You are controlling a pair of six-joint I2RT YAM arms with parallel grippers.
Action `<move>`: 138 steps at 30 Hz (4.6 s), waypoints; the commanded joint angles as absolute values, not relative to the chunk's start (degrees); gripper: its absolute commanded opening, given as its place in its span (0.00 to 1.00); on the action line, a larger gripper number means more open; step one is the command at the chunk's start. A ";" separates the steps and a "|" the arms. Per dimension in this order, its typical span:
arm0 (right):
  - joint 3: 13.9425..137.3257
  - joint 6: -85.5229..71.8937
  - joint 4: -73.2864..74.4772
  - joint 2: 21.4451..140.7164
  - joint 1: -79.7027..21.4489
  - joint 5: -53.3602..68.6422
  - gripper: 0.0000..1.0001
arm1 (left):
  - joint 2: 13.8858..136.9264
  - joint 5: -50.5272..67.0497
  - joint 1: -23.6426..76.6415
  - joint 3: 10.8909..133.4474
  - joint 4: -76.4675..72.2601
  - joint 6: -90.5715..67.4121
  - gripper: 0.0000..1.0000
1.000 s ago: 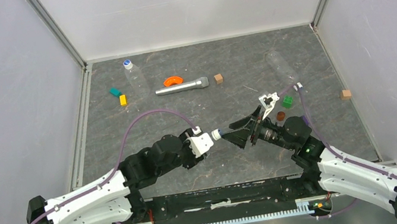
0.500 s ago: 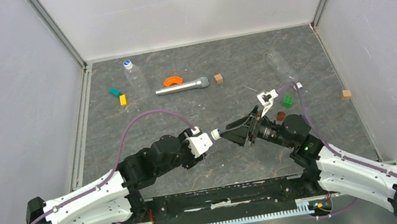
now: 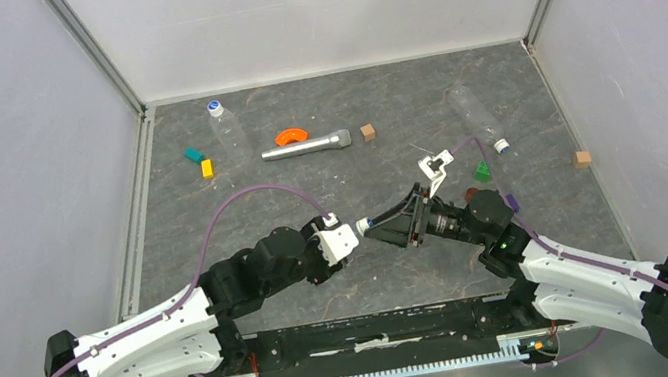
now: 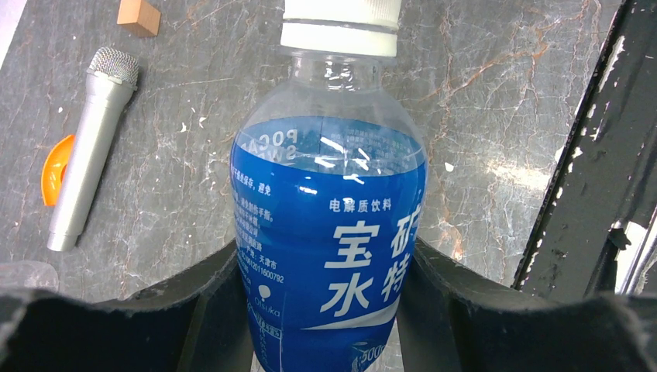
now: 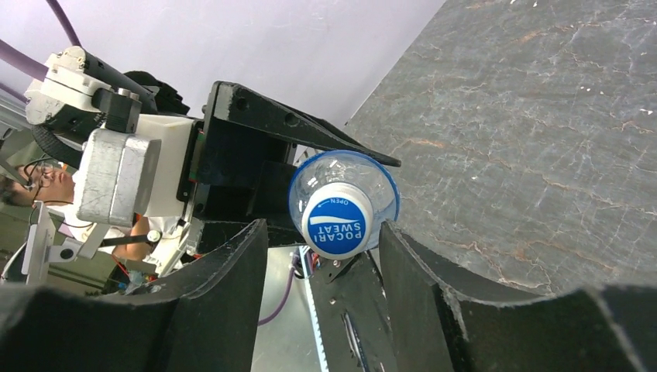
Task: Unscrew the bottle caps
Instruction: Unscrew the bottle cap from the plastic bottle.
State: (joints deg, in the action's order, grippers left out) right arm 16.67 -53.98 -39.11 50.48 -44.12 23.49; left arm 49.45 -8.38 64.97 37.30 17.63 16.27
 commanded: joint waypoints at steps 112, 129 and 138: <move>13.11 -43.58 -39.07 41.05 -44.17 18.34 0.81 | 50.51 -8.46 65.14 36.06 11.02 13.72 0.04; 15.84 -46.17 -30.56 40.76 -44.12 11.64 0.82 | 50.44 -8.91 65.14 36.37 11.60 13.49 0.04; 17.11 -51.71 -34.15 42.99 -44.10 15.07 0.82 | 49.97 -8.77 65.20 36.09 11.90 13.45 0.04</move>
